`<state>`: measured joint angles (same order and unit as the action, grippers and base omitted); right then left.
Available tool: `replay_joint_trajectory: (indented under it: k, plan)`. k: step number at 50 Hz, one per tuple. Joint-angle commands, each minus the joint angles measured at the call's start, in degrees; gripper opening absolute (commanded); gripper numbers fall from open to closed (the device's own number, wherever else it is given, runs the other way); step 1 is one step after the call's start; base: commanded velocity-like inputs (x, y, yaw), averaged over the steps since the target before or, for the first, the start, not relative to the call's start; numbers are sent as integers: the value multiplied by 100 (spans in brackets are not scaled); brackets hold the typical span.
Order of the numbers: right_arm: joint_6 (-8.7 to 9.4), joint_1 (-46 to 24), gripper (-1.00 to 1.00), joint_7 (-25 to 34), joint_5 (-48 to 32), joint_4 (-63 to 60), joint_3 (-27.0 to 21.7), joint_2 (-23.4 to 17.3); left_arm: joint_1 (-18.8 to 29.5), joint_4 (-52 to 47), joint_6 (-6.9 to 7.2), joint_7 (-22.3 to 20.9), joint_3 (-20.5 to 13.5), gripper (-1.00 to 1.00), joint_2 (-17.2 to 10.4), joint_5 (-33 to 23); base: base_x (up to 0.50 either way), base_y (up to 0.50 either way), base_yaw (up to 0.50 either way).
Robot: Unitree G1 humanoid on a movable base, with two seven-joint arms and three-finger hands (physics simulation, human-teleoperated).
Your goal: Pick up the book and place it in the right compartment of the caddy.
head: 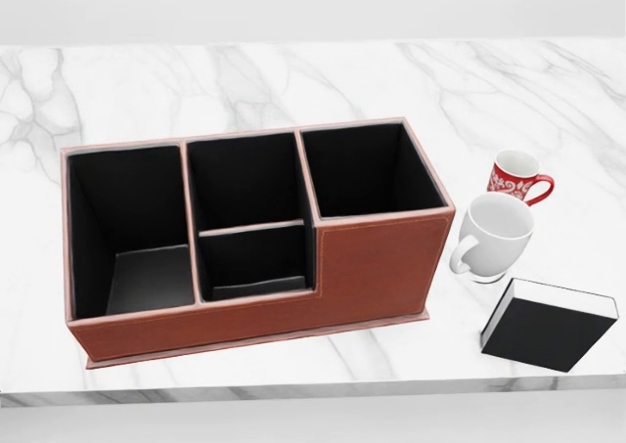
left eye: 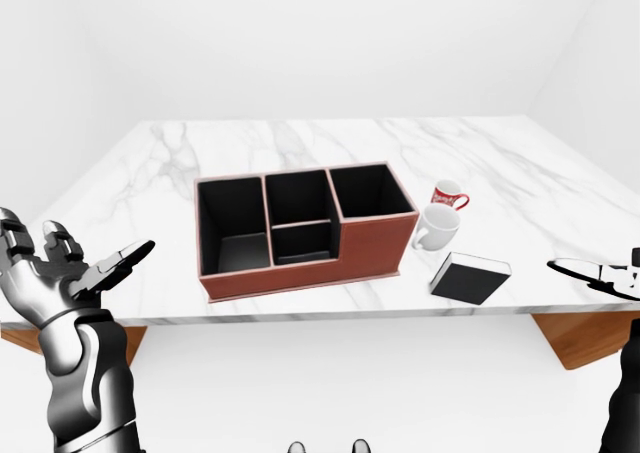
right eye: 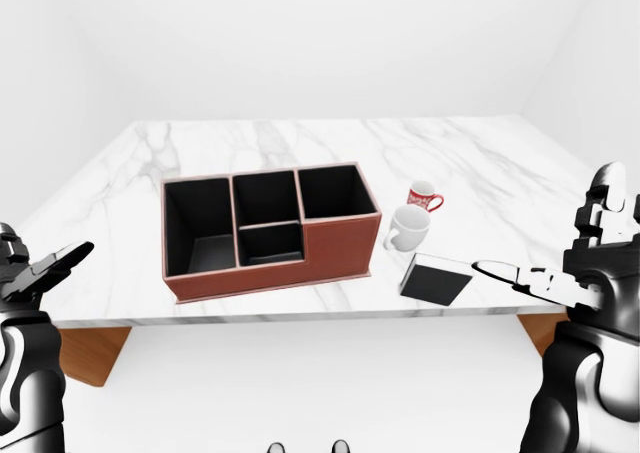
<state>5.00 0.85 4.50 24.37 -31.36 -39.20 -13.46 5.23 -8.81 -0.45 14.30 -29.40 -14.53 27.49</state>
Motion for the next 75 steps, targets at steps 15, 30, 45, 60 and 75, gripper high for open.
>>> replay_joint_trajectory:
  k: [15,30,45,60,75]
  plan:
    - [0,14,100,10,90,-141,-62,-9,-9,-92,59,7,-28,100,-6,-32,38,0,0]
    - [0,7,100,20,85,-169,-79,-27,-12,-165,139,-2,-53,100,-6,-21,38,0,0]
    - [0,-765,100,831,-1062,-741,135,-1291,-51,-422,244,34,-119,100,-24,-122,5,0,0]
    - [0,478,100,3550,-4724,-130,43,-472,-57,-425,238,-21,-68,100,14,-243,0,0,0]
    - [-1000,1936,100,3550,-6547,450,-2401,251,-21,-408,208,-92,-5,100,35,-443,0,0,0]
